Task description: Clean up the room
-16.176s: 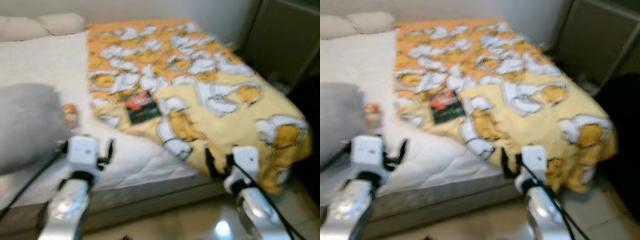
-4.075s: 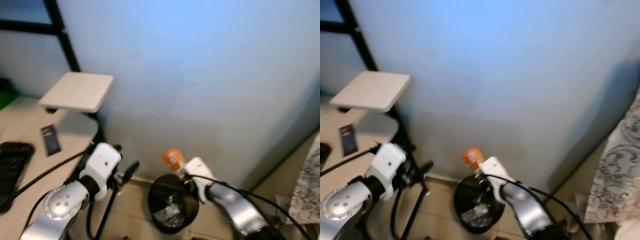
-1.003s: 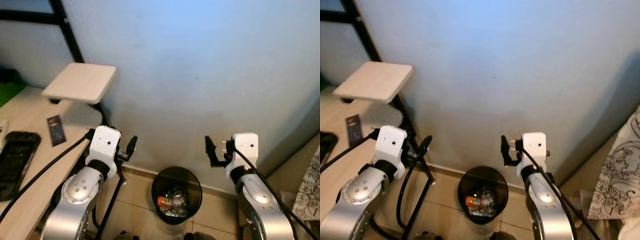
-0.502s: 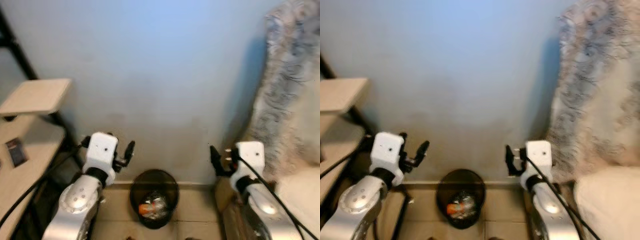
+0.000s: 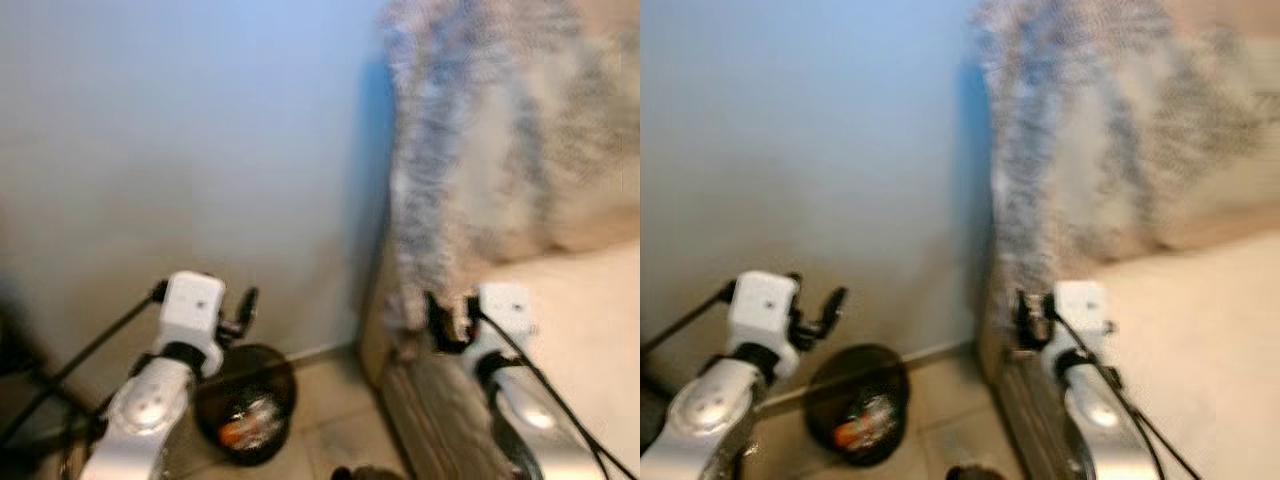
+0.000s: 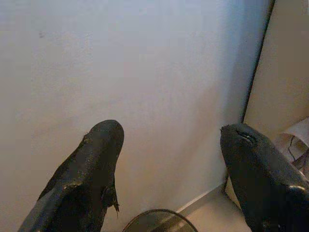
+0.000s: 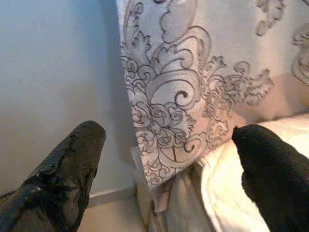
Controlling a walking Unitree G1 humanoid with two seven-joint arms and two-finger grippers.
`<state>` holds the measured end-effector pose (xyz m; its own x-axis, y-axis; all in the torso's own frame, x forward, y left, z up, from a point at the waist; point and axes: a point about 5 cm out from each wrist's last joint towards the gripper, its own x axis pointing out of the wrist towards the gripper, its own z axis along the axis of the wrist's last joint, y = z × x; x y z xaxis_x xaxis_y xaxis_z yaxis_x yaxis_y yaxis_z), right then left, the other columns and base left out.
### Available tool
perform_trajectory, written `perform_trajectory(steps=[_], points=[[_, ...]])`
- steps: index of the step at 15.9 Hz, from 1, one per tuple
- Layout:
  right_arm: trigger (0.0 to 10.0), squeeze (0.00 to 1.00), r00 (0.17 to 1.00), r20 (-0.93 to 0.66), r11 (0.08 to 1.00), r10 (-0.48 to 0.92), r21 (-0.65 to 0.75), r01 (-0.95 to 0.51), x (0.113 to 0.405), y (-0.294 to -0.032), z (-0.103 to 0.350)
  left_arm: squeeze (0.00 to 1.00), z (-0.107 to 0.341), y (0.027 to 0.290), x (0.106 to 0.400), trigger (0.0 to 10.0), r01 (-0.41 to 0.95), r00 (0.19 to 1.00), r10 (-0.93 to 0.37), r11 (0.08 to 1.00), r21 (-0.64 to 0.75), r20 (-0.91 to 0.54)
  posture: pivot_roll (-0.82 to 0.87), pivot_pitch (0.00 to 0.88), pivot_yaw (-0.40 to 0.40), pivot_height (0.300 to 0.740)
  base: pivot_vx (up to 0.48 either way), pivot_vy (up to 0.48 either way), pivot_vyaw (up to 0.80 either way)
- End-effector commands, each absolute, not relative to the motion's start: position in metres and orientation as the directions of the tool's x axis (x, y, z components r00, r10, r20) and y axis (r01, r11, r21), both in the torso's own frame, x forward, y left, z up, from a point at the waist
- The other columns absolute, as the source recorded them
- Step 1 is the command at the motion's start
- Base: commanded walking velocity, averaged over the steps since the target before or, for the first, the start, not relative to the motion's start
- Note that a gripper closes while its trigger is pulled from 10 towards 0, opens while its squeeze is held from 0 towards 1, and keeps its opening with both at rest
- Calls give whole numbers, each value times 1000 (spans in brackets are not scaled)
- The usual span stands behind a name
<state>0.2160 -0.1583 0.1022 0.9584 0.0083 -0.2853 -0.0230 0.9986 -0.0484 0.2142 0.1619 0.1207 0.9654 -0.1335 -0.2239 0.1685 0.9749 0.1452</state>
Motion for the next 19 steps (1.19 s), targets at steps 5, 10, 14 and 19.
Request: perform_trajectory(steps=[5,10,14,19], points=[[10000,0,956,-289,997,-51,-62,34,222,-169,105,0,124,162,213,10000,105,972,-80,989,104,-222,2,0,-9,740,0,0,-788],[10000,0,970,-233,998,-64,-41,56,232,-165,113,0,133,162,230,10000,136,972,-121,989,64,-202,-19,0,8,740,0,0,-788],[10000,0,967,-243,997,-79,-33,74,227,-162,108,0,149,166,242,10000,75,995,-66,989,130,-74,-36,0,27,740,0,0,-788],[10000,0,968,-230,995,-101,-38,94,228,-168,113,0,143,162,239,10000,117,990,-109,989,87,-92,-38,0,5,740,0,0,-788]])
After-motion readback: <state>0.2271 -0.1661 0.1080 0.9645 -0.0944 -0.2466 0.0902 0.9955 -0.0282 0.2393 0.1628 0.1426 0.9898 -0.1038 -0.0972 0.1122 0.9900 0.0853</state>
